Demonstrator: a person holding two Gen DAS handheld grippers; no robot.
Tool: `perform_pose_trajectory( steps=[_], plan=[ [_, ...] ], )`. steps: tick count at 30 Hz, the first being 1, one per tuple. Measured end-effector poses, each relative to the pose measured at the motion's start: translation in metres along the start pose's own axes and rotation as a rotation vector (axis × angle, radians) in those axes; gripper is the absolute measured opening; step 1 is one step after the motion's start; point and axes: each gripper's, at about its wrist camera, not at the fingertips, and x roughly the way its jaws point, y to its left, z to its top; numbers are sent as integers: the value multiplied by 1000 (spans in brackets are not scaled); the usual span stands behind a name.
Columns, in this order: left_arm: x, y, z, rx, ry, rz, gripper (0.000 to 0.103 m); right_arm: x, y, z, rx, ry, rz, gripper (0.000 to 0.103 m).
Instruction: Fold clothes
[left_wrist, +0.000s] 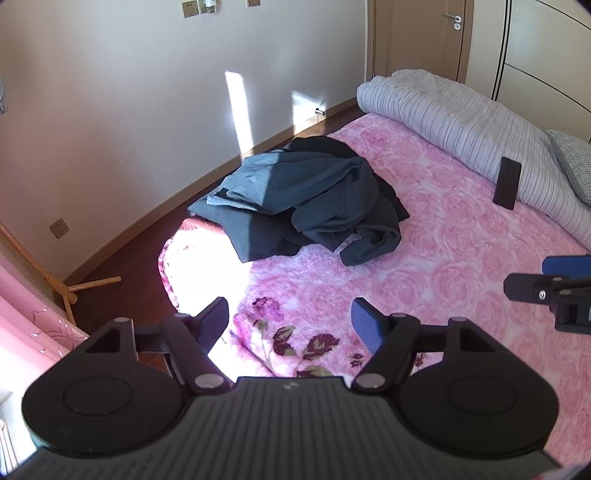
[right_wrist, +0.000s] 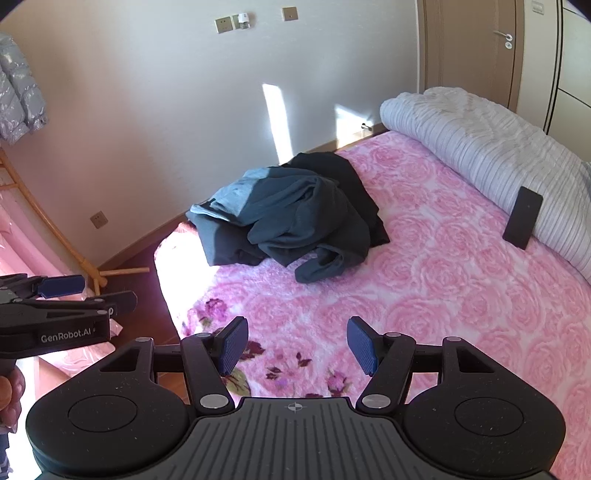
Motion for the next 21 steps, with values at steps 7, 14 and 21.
perform_pose_trajectory(
  steps=[7,14,21],
  plan=[
    [-3,9,-7,-5,0,6,70,4,12,4,-21,20,-1,63],
    [-2,16,-10,-8,12,19,70,5,23,-1,-20,6,10,63],
    [-7,17,-12,-8,5,30,70,5,24,-2,-27,10,22,63]
  ],
)
